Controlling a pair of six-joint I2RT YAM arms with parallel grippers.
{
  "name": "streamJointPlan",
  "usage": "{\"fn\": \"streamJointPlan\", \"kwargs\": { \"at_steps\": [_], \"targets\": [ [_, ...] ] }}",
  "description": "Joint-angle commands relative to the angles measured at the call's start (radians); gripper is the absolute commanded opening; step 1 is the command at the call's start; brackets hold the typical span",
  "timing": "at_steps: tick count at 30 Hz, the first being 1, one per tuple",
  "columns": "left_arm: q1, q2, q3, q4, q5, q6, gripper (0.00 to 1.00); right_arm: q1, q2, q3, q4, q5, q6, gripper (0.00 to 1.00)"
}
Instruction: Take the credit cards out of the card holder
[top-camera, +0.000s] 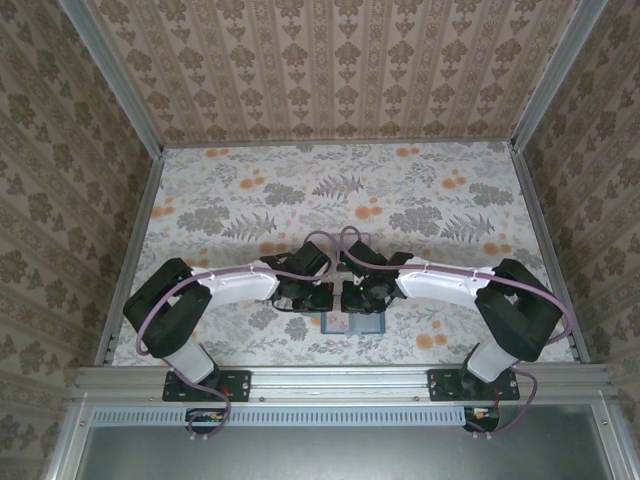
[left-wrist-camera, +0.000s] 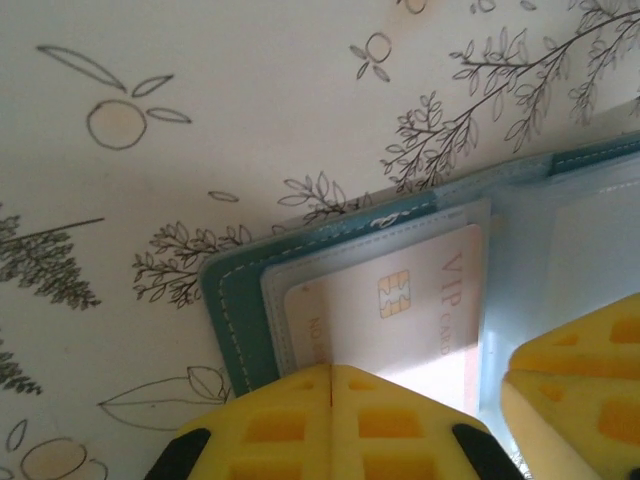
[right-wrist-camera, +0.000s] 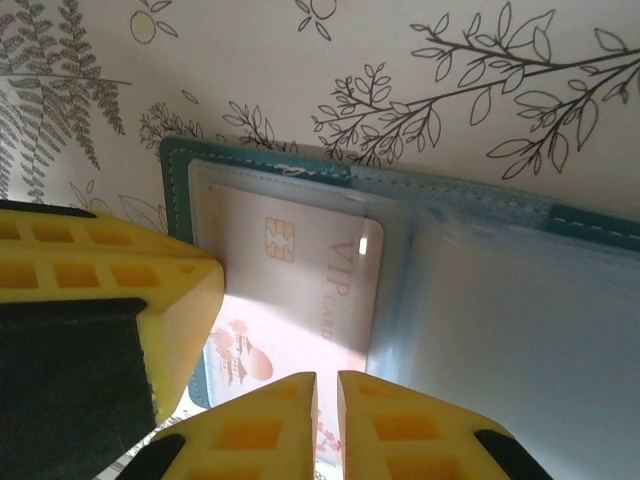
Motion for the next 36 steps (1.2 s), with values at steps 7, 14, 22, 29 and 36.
{"fn": "streamJointPlan", "kwargs": {
  "at_steps": [7,14,22,29,36],
  "targets": [
    [-0.004,0.017,-0.022,-0.014,0.006,0.001,0.0,-0.016,0.046,-0.04,0.089,-0.051,0.029,0.15],
    [-0.004,0.01,-0.035,-0.014,0.003,-0.005,0.0,-0.017,0.06,-0.051,0.085,-0.038,0.028,0.19],
    [-0.004,-0.009,-0.027,-0.094,-0.052,0.018,0.0,-0.017,0.031,-0.029,-0.013,0.032,-0.005,0.32],
    [-0.006,-0.017,-0.027,-0.1,-0.052,0.018,0.0,-0.018,0.003,-0.021,-0.035,0.041,-0.013,0.33],
    [-0.006,-0.028,-0.019,-0.103,-0.053,0.018,0.0,-0.017,-0.008,-0.026,-0.031,0.033,-0.017,0.31]
  ]
}}
